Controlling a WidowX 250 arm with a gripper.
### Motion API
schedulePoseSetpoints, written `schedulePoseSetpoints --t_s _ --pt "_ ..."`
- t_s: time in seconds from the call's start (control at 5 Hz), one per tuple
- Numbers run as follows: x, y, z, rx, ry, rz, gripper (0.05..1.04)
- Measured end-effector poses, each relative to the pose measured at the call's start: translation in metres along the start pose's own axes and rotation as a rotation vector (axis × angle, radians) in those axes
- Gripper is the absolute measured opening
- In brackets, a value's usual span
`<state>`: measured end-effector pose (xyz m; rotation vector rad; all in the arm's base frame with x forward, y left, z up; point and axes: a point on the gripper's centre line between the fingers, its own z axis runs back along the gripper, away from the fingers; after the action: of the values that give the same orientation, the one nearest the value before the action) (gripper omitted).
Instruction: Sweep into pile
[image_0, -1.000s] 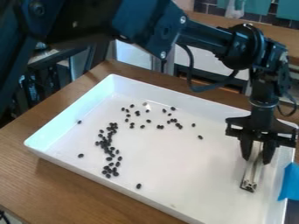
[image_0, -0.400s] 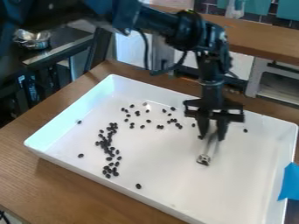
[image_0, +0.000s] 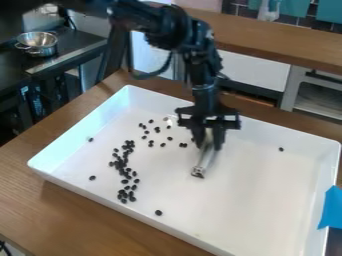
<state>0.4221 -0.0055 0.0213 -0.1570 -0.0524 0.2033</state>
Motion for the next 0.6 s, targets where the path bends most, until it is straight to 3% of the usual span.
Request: schedulePoseSetpoints --t_s 0.6 --pt "-0.020 0.096 0.013 0.005 -0.024 0.086 0.372"
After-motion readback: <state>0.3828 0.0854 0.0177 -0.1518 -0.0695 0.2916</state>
